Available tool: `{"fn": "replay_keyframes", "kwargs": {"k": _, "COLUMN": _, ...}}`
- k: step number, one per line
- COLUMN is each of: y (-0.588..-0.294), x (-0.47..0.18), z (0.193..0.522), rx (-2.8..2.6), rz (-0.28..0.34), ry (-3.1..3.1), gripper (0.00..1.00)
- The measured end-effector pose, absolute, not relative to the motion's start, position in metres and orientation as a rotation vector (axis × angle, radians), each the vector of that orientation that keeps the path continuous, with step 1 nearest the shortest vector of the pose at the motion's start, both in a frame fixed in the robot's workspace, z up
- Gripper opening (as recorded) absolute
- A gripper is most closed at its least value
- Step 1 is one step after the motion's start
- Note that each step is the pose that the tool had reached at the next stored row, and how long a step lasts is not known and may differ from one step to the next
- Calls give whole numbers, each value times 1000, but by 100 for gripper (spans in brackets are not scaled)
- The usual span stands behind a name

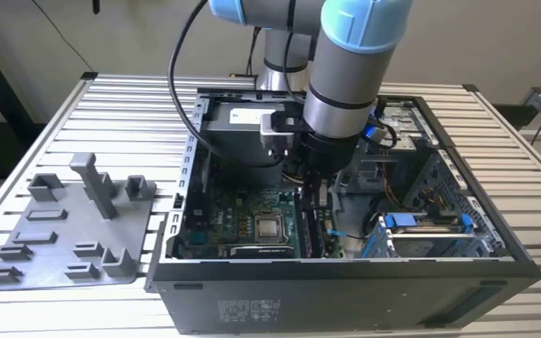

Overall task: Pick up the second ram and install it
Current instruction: 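Press down the second ram until it locks into place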

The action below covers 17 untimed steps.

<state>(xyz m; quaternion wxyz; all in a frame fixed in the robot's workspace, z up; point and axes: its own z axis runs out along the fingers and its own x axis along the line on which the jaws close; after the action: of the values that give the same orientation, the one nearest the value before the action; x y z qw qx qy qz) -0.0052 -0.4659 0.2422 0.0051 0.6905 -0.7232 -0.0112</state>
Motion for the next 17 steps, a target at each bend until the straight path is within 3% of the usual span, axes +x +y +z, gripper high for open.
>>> {"fn": "replay_keyframes", "kwargs": {"k": 17, "y": -466, "x": -5, "z": 219, "rx": 2161, "rz": -33, "ry": -2263, "gripper": 11}}
